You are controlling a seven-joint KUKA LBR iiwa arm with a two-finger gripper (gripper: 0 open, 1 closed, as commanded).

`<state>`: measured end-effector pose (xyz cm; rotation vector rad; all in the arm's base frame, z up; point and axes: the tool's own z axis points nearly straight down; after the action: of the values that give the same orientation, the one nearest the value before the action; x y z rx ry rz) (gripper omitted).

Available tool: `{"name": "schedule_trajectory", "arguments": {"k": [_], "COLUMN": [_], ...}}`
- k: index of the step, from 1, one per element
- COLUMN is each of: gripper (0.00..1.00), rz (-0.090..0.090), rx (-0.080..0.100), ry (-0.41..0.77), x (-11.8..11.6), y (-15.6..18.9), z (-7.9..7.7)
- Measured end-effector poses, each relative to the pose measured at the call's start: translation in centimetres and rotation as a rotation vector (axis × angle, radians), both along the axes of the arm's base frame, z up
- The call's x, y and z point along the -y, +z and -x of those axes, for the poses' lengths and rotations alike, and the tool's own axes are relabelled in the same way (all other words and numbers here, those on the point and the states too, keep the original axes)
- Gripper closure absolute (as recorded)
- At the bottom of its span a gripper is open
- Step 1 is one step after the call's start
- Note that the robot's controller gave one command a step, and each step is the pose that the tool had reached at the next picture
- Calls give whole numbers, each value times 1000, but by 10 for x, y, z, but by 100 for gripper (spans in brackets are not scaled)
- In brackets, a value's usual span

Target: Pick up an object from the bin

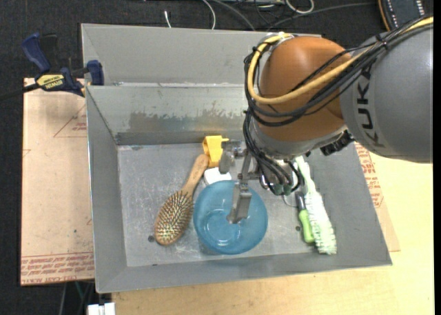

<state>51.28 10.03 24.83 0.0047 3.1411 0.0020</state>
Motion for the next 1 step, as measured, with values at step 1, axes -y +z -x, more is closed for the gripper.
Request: {"name": "schedule_trajectory", "arguments": {"k": [1], "gripper": [0], "rz": [0], "rx": [0], "ry": [0], "x": [0], "y": [0], "z": [0]}}
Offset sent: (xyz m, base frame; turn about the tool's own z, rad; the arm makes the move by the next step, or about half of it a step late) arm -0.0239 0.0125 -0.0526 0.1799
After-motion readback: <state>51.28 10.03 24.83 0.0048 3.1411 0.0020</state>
